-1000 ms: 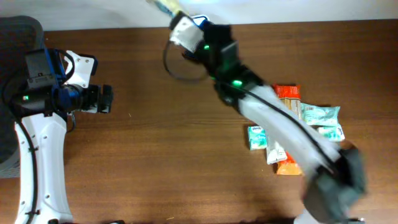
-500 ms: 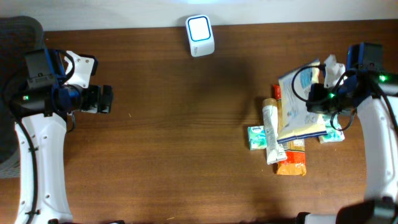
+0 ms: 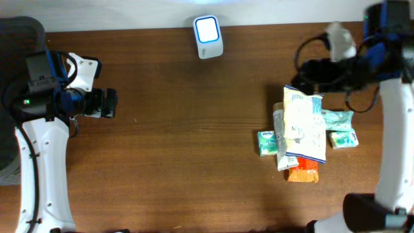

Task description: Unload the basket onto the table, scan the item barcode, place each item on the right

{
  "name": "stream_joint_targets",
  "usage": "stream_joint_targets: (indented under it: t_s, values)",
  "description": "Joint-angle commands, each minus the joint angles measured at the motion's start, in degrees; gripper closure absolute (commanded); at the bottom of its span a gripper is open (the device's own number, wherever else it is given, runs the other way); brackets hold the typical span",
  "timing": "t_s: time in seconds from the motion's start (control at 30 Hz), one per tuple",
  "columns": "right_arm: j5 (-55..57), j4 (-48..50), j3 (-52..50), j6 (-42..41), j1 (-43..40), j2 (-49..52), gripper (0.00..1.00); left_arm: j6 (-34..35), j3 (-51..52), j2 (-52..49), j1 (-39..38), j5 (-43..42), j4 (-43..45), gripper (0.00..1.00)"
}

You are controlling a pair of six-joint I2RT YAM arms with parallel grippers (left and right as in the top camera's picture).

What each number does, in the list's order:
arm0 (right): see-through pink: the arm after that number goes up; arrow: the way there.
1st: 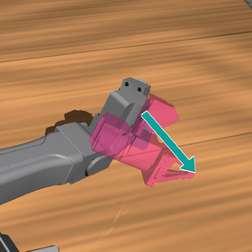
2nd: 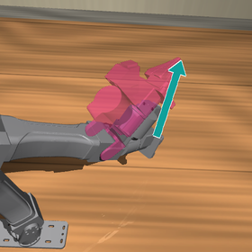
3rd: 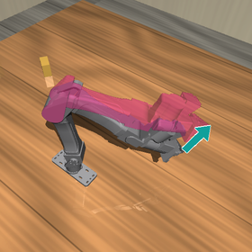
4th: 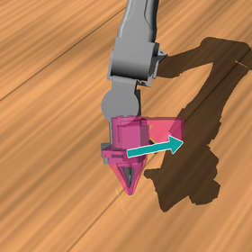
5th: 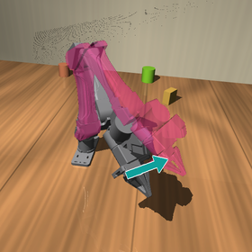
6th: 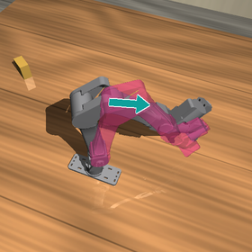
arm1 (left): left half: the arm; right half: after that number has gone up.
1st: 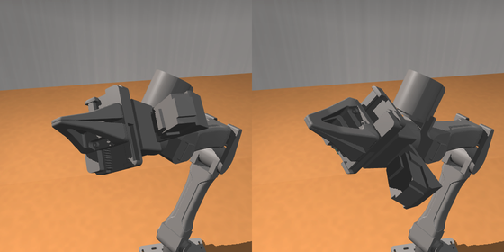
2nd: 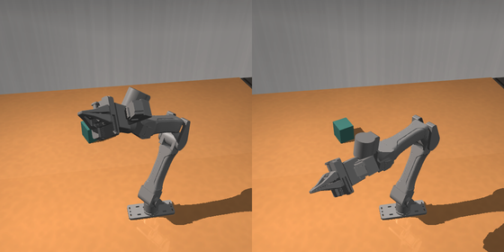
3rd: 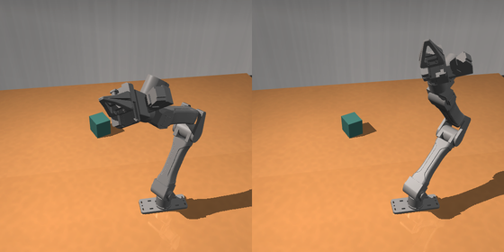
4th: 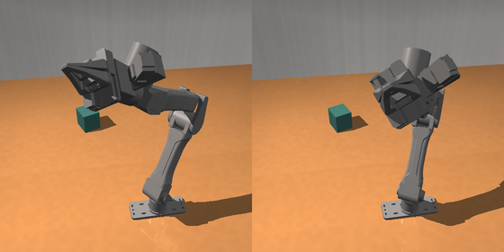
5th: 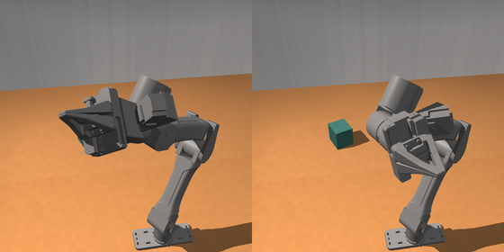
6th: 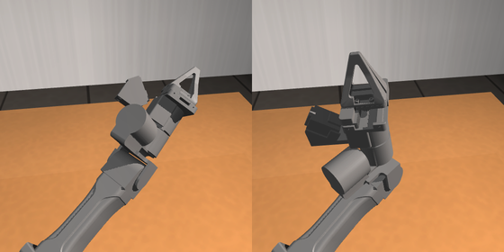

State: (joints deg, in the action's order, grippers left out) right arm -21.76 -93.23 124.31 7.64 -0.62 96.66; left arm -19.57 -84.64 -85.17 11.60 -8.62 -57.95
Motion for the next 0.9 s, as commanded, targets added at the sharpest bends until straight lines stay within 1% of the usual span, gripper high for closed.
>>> stream_joint_targets:
  t_s: [0.0, 0.03, 0.1, 0.13, 0.27, 0.4, 0.43, 0.47, 0.53, 0.57, 0.6, 0.63, 0.67, 0.7, 0.73, 0.77, 0.8, 0.83, 0.87]
  values:
    - [-0.09, -1.05, 8.26, 0.44, 11.91, -3.93, 0.01, -0.68, -0.42, 0.33, 0.09, -0.59, -0.02, 0.01]
    - [-0.11, -1.03, 9.35, 0.39, 14.53, -5.16, 0.01, -0.68, -0.42, 0.33, 0.09, -0.59, -0.02, 0.01]
    - [-0.13, -0.66, 9.70, -5.81, 18.62, -8.11, 0.01, -0.68, -0.42, 0.33, 0.09, -0.59, -0.02, 0.01]
    - [-0.11, -0.90, 9.68, -6.64, 19.37, -8.74, 0.01, -0.68, -0.42, 0.33, 0.09, -0.59, -0.02, 0.01]
    - [0.50, -0.90, 9.62, -6.43, 19.37, -8.55, 0.01, -0.68, -0.42, 0.33, 0.09, -0.59, -0.02, 0.01]
    - [8.70, -0.02, 9.31, -6.47, 19.37, -8.46, 0.01, -0.68, -0.42, 0.33, 0.09, -0.59, -0.02, 0.01]
    - [11.58, 2.21, 8.39, -6.45, 19.34, -8.20, 0.01, -0.68, -0.42, 0.33, 0.09, -0.59, -0.02, 0.01]
    - [15.28, 6.47, 6.91, -6.40, 19.32, -8.66, 0.01, -0.68, -0.42, 0.33, 0.09, -0.59, -0.02, 0.01]
    - [16.46, 15.47, 2.67, -1.01, 19.32, -10.56, 0.01, -0.68, -0.42, 0.33, 0.09, -0.59, -0.02, 0.01]
    - [16.46, 21.59, -2.36, 0.83, 19.15, -13.25, 0.01, -0.68, -0.42, 0.33, 0.09, -0.59, -0.02, 0.01]
    - [16.41, 27.26, -8.57, 0.96, 18.25, -16.57, 0.01, -0.68, -0.42, 0.33, 0.09, -0.59, -0.04, 0.01]
    - [16.22, 33.42, -16.70, 0.94, 17.22, -20.94, 0.01, -0.68, -0.42, 0.33, 0.09, -0.59, -0.02, 0.01]
    - [16.20, 36.70, -21.49, 0.94, 16.68, -23.63, 0.01, -0.68, -0.42, 0.33, 0.09, -0.59, -0.02, 0.01]
    - [16.20, 41.31, -28.50, 0.94, 15.98, -27.61, 0.01, -0.68, -0.42, 0.33, 0.09, -0.59, -0.02, 0.01]
    - [16.28, 49.72, -40.68, 1.01, 14.93, -34.40, 0.01, -0.68, -0.42, 0.33, 0.09, -0.59, -0.02, 0.01]
    - [16.24, 56.39, -49.70, 0.94, 14.16, -39.47, 0.01, -0.68, -0.42, 0.33, 0.09, -0.59, -0.02, 0.01]
    - [16.15, 61.81, -56.52, 0.92, 13.64, -43.39, 0.01, -0.68, -0.42, 0.33, 0.09, -0.59, -0.02, 0.01]
    - [14.97, 71.12, -67.87, 0.94, 12.85, -50.29, 0.01, -0.68, -0.42, 0.33, 0.09, -0.59, -0.02, 0.01]
    - [14.01, 77.72, -76.43, 0.92, 12.35, -55.80, 0.01, -0.68, -0.42, 0.33, 0.09, -0.59, -0.02, 0.01]
